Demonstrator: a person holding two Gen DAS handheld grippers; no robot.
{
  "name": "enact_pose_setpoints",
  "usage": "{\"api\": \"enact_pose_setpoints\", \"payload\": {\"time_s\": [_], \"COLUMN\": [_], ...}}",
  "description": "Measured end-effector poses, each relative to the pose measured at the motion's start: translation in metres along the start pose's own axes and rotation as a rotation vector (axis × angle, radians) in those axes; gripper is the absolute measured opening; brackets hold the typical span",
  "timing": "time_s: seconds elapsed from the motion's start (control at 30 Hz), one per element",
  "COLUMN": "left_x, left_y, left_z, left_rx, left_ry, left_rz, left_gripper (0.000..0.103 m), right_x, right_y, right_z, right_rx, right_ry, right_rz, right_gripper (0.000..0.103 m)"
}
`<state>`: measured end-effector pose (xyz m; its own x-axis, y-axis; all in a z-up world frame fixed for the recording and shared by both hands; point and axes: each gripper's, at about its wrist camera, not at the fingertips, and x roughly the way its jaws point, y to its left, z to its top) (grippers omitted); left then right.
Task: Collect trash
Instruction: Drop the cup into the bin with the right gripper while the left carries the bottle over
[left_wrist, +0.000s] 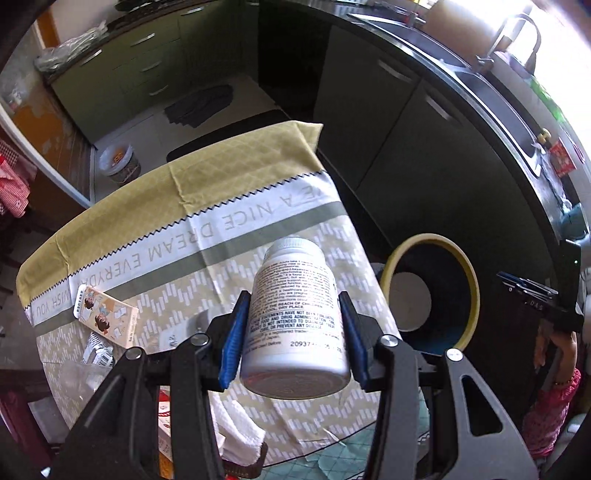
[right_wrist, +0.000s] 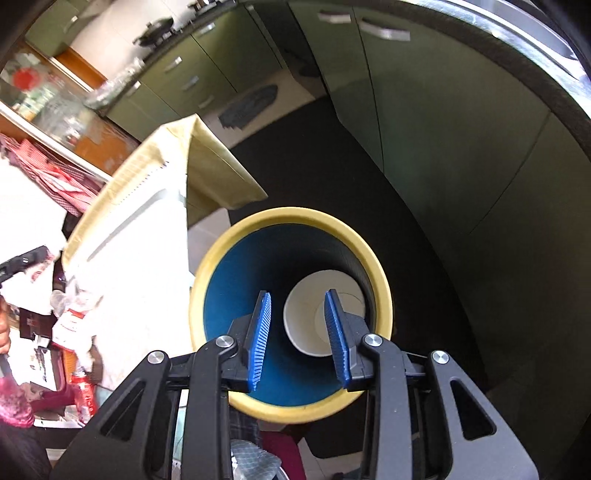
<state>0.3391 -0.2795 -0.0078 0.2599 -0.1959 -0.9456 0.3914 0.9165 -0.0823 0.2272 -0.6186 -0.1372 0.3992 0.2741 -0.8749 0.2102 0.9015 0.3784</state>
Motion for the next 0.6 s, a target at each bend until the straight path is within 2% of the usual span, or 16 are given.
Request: {"api": "enact_pose_setpoints", "payload": {"time_s": [0.1, 0.2, 0.43, 0.6], "left_x": [0.0, 0.014, 0.084, 0.132], "left_y": [-0.036, -0.08, -0.19, -0.232], "left_z": [-0.011, -0.02, -0.034, -0.034], "left_rx": [0.075, 0.156, 0.314, 0.347], "left_ry": [0.006, 0.043, 0.148, 0.175], "left_rz": [-0.021, -0.058, -0.112, -0.095], "left_gripper": [0.045, 0.045, 0.045, 0.045], "right_x": [-0.021, -0.033, -0.046, -0.057], "right_y": [-0.006, -0.018, -0.045, -0.053], "right_z": [-0.027, -0.057, -0.103, -0.116], "right_rx": [0.011, 0.036, 0.099, 0.115], "right_ry": [-0.056, -0.076, -0.085, -0.092], "right_rz": [0.034, 0.052, 0.031, 0.01], "right_gripper": [0.032, 0.032, 0.032, 0.032]}}
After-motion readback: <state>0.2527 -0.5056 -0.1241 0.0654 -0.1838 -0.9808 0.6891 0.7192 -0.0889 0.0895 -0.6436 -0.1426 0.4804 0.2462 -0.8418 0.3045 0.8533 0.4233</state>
